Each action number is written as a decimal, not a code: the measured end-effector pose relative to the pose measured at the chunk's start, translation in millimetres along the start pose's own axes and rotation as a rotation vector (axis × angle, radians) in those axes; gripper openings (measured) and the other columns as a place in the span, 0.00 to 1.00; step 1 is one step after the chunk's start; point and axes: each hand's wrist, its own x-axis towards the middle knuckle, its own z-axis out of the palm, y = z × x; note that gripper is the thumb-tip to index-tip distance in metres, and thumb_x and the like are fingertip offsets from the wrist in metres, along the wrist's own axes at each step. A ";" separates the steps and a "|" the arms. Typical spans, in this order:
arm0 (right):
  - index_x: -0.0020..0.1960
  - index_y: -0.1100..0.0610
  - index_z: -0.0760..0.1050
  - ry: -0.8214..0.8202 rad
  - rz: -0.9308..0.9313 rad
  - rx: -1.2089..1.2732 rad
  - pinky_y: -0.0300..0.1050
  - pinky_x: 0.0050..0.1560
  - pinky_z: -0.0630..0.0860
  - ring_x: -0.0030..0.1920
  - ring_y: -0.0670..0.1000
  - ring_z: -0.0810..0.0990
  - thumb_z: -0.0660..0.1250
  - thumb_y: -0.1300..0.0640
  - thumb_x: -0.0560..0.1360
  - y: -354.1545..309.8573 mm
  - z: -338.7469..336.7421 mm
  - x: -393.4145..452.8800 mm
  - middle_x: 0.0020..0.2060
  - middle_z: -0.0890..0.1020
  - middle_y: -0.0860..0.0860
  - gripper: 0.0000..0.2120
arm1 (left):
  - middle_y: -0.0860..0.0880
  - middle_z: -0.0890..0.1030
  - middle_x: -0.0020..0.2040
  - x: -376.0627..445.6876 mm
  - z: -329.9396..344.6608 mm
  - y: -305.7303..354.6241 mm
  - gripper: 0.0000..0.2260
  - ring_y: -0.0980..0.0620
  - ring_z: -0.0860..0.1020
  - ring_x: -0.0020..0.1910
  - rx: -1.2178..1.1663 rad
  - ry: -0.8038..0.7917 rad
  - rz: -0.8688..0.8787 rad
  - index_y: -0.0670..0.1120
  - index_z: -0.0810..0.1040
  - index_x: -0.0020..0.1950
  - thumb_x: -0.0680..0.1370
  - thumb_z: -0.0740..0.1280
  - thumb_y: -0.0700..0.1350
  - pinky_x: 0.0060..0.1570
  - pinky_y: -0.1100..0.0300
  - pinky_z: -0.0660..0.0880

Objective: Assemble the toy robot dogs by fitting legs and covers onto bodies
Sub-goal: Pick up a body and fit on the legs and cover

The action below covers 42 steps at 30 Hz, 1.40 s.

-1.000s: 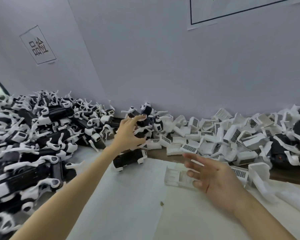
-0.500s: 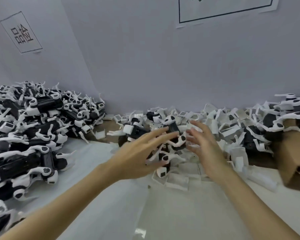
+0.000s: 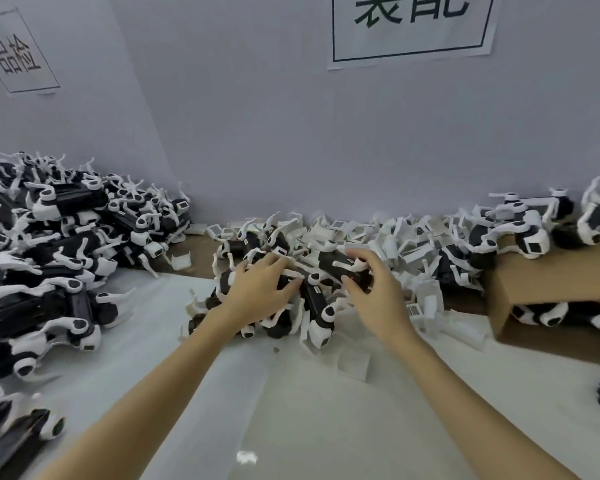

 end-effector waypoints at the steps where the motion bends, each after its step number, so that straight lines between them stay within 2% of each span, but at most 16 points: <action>1: 0.67 0.48 0.77 0.011 -0.004 0.037 0.32 0.54 0.79 0.53 0.38 0.82 0.72 0.65 0.79 0.9 -9.6 -5.6 0.58 0.81 0.41 0.20 | 0.55 0.73 0.74 -2.7 -2.2 6.2 0.18 0.50 0.75 0.70 -0.004 -0.011 -0.001 0.55 0.75 0.72 0.86 0.60 0.61 0.78 0.35 0.58; 5: 0.65 0.51 0.78 0.094 -0.005 0.196 0.37 0.58 0.81 0.57 0.44 0.84 0.71 0.68 0.79 -3.5 -44.9 -27.5 0.59 0.82 0.44 0.19 | 0.54 0.76 0.73 -19.3 -5.6 42.5 0.17 0.47 0.78 0.66 -0.057 0.002 -0.003 0.54 0.74 0.74 0.87 0.61 0.56 0.77 0.34 0.60; 8: 0.66 0.54 0.78 0.273 -0.041 0.255 0.40 0.62 0.79 0.62 0.47 0.82 0.69 0.70 0.80 -6.3 -74.6 -41.2 0.62 0.83 0.48 0.19 | 0.51 0.78 0.71 -36.8 3.1 83.4 0.16 0.47 0.76 0.70 -0.132 0.153 -0.002 0.50 0.74 0.74 0.87 0.61 0.53 0.79 0.38 0.56; 10: 0.66 0.52 0.79 0.328 0.033 0.389 0.43 0.59 0.81 0.62 0.49 0.84 0.69 0.69 0.80 -4.0 -96.2 -50.9 0.61 0.84 0.49 0.18 | 0.49 0.77 0.71 -48.9 10.9 113.4 0.18 0.48 0.74 0.72 -0.271 0.269 0.044 0.47 0.72 0.75 0.87 0.62 0.52 0.79 0.44 0.60; 13: 0.67 0.51 0.79 0.271 0.206 0.588 0.49 0.54 0.85 0.62 0.50 0.84 0.69 0.66 0.81 5.9 -121.5 -71.3 0.61 0.86 0.47 0.17 | 0.50 0.72 0.75 -61.6 25.6 155.7 0.23 0.52 0.72 0.72 -0.580 0.278 0.108 0.48 0.66 0.81 0.87 0.62 0.54 0.68 0.59 0.67; 16: 0.68 0.55 0.78 0.212 0.306 0.678 0.55 0.58 0.84 0.64 0.54 0.84 0.67 0.66 0.83 19.7 -136.4 -91.9 0.62 0.85 0.51 0.16 | 0.49 0.69 0.78 -66.7 46.6 187.2 0.27 0.52 0.72 0.74 -0.693 0.219 0.136 0.47 0.61 0.84 0.87 0.64 0.53 0.71 0.56 0.71; 18: 0.67 0.56 0.79 0.211 0.357 0.708 0.57 0.59 0.83 0.63 0.56 0.84 0.65 0.67 0.83 27.2 -141.5 -102.2 0.60 0.86 0.53 0.16 | 0.49 0.73 0.74 -68.5 61.5 197.3 0.24 0.50 0.75 0.71 -0.820 0.225 0.151 0.49 0.63 0.82 0.87 0.65 0.48 0.69 0.52 0.76; 20: 0.66 0.58 0.79 0.227 0.402 0.737 0.55 0.56 0.84 0.62 0.56 0.85 0.65 0.69 0.82 32.2 -145.9 -108.3 0.60 0.86 0.54 0.15 | 0.49 0.75 0.69 -69.1 77.0 198.1 0.20 0.52 0.79 0.65 -0.873 0.249 0.155 0.51 0.67 0.79 0.87 0.65 0.45 0.65 0.52 0.78; 23: 0.65 0.59 0.80 0.201 0.433 0.771 0.51 0.51 0.85 0.60 0.56 0.86 0.65 0.67 0.82 31.8 -153.3 -108.9 0.56 0.87 0.52 0.14 | 0.53 0.73 0.63 -69.0 92.0 191.9 0.17 0.58 0.79 0.58 -0.861 0.256 0.177 0.56 0.73 0.74 0.85 0.68 0.47 0.60 0.60 0.79; 26: 0.64 0.62 0.81 0.176 0.455 0.802 0.48 0.47 0.84 0.55 0.57 0.85 0.68 0.59 0.80 29.1 -160.8 -107.1 0.57 0.85 0.60 0.14 | 0.60 0.74 0.69 -71.1 90.3 182.8 0.23 0.61 0.77 0.62 -0.958 0.166 0.154 0.65 0.70 0.74 0.81 0.72 0.58 0.56 0.67 0.77; 29: 0.64 0.66 0.80 0.130 0.516 0.860 0.45 0.43 0.83 0.49 0.54 0.82 0.68 0.48 0.75 25.7 -162.7 -106.9 0.58 0.84 0.62 0.25 | 0.55 0.79 0.71 -73.9 81.7 174.6 0.32 0.54 0.80 0.67 -1.152 -0.087 0.099 0.66 0.69 0.77 0.74 0.76 0.62 0.62 0.56 0.79; 31: 0.61 0.65 0.82 0.095 0.566 0.954 0.46 0.47 0.85 0.51 0.54 0.85 0.66 0.44 0.77 25.1 -163.1 -107.7 0.59 0.85 0.60 0.26 | 0.47 0.82 0.65 -73.3 77.6 173.3 0.24 0.46 0.85 0.58 -1.235 -0.116 0.085 0.56 0.80 0.67 0.72 0.77 0.60 0.56 0.57 0.81; 33: 0.59 0.65 0.82 0.026 0.525 0.962 0.46 0.55 0.84 0.56 0.54 0.86 0.64 0.43 0.79 23.1 -162.2 -108.0 0.60 0.85 0.60 0.25 | 0.40 0.83 0.60 -73.2 73.8 176.2 0.22 0.45 0.87 0.47 -1.284 -0.077 0.065 0.44 0.83 0.57 0.73 0.75 0.60 0.49 0.62 0.82; 34: 0.59 0.64 0.82 -0.019 0.483 0.909 0.45 0.57 0.83 0.59 0.54 0.85 0.65 0.45 0.79 22.3 -160.5 -108.3 0.60 0.85 0.60 0.23 | 0.38 0.83 0.58 -73.0 72.3 177.2 0.23 0.44 0.87 0.45 -1.300 -0.075 0.054 0.44 0.84 0.57 0.74 0.74 0.61 0.49 0.58 0.83; 38: 0.61 0.61 0.83 -0.037 0.435 0.685 0.39 0.53 0.81 0.59 0.56 0.85 0.73 0.48 0.73 21.0 -151.4 -111.0 0.60 0.86 0.57 0.23 | 0.39 0.83 0.55 -72.3 69.9 174.7 0.21 0.44 0.84 0.41 -1.329 -0.109 0.032 0.51 0.87 0.58 0.76 0.72 0.65 0.60 0.44 0.81; 42: 0.59 0.61 0.84 -0.001 0.368 0.519 0.46 0.54 0.81 0.58 0.56 0.86 0.75 0.43 0.76 20.4 -151.4 -112.9 0.57 0.87 0.54 0.22 | 0.33 0.81 0.47 -72.0 67.0 171.2 0.21 0.46 0.80 0.38 -1.337 -0.131 0.018 0.53 0.86 0.59 0.75 0.73 0.66 0.67 0.40 0.75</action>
